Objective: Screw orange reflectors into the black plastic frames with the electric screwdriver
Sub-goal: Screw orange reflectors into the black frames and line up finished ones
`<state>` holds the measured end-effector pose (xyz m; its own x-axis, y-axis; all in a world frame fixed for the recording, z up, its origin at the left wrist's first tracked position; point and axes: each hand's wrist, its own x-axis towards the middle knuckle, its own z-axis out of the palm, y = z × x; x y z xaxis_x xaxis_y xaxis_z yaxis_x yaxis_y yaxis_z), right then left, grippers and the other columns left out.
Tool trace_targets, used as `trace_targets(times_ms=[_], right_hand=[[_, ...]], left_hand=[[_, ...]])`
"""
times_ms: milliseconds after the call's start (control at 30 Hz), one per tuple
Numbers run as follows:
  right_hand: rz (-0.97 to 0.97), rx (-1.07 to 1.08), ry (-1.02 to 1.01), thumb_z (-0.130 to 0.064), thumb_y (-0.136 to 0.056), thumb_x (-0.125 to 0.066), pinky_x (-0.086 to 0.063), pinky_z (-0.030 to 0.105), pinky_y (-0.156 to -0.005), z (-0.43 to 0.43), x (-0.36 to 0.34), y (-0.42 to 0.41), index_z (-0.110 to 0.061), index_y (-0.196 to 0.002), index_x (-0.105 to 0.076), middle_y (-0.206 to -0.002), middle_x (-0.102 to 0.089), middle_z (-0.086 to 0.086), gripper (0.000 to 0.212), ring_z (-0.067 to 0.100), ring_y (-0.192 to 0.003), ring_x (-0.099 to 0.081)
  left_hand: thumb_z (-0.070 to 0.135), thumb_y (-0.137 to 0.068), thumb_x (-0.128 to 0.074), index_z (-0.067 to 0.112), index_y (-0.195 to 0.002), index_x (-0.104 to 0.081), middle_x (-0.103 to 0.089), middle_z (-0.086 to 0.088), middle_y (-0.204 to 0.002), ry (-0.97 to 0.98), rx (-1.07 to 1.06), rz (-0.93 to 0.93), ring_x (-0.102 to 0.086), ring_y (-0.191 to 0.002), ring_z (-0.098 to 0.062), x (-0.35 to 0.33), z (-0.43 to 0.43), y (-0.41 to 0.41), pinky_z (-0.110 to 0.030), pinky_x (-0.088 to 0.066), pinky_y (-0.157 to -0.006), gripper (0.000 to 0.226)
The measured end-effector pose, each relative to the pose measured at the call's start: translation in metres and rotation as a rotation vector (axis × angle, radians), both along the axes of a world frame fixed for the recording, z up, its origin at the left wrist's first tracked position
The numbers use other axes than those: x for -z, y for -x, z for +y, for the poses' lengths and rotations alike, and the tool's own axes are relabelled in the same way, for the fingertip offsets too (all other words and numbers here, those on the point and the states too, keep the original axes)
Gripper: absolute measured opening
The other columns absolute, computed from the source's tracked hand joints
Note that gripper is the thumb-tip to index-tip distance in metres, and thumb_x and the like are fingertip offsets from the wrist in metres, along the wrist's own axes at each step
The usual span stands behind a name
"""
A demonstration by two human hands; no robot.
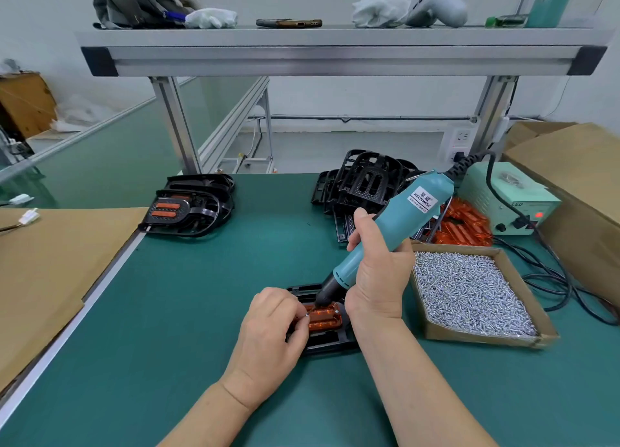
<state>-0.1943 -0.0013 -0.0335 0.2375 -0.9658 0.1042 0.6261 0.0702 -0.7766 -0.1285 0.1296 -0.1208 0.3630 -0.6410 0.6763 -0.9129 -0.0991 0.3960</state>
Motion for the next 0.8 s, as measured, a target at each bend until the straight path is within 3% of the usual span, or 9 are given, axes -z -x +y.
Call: trace_targets(times_ms=[200, 400, 567, 800], right_hand=[[0.017, 0.045, -0.057, -0.012, -0.083, -0.078, -0.045, 0.019, -0.054, 0.001, 0.002, -0.003, -0.020, -0.071, -0.056, -0.057, -0.054, -0.001, 0.026, 0.010, -0.052, -0.050], [-0.014, -0.105, 0.086, -0.013, -0.079, -0.074, -0.047, 0.021, -0.058, 0.003, -0.003, 0.002, -0.027, -0.064, -0.064, -0.058, -0.053, 0.000, 0.024, 0.011, -0.053, -0.049], [0.018, -0.168, 0.126, -0.014, -0.078, -0.075, -0.046, 0.022, -0.057, 0.001, -0.004, 0.005, -0.019, -0.072, -0.062, -0.061, -0.051, 0.006, 0.015, 0.014, -0.053, -0.048], [0.078, 0.007, 0.021, -0.007, -0.085, -0.076, -0.045, 0.021, -0.052, 0.002, -0.002, -0.005, -0.015, -0.079, -0.060, -0.059, -0.056, -0.002, 0.019, 0.010, -0.049, -0.049]], left_hand=[[0.010, -0.087, -0.062, 0.009, -0.075, -0.060, -0.058, 0.001, -0.082, 0.011, -0.032, -0.036, -0.056, -0.080, -0.022, 0.001, 0.000, 0.000, -0.038, -0.047, -0.073, 0.012], [0.013, -0.090, -0.057, 0.008, -0.083, -0.060, -0.058, 0.004, -0.089, -0.023, 0.077, 0.047, -0.055, -0.087, -0.020, -0.001, 0.003, 0.000, -0.037, -0.048, -0.078, 0.009], [0.008, -0.089, -0.062, 0.010, -0.087, -0.059, -0.055, 0.005, -0.093, -0.083, 0.113, 0.047, -0.052, -0.088, -0.016, 0.000, 0.004, 0.001, -0.032, -0.046, -0.081, 0.004], [0.010, -0.083, -0.069, 0.010, -0.080, -0.060, -0.057, 0.004, -0.087, -0.077, 0.032, 0.005, -0.054, -0.084, -0.018, 0.002, 0.001, 0.002, -0.033, -0.047, -0.077, 0.009]])
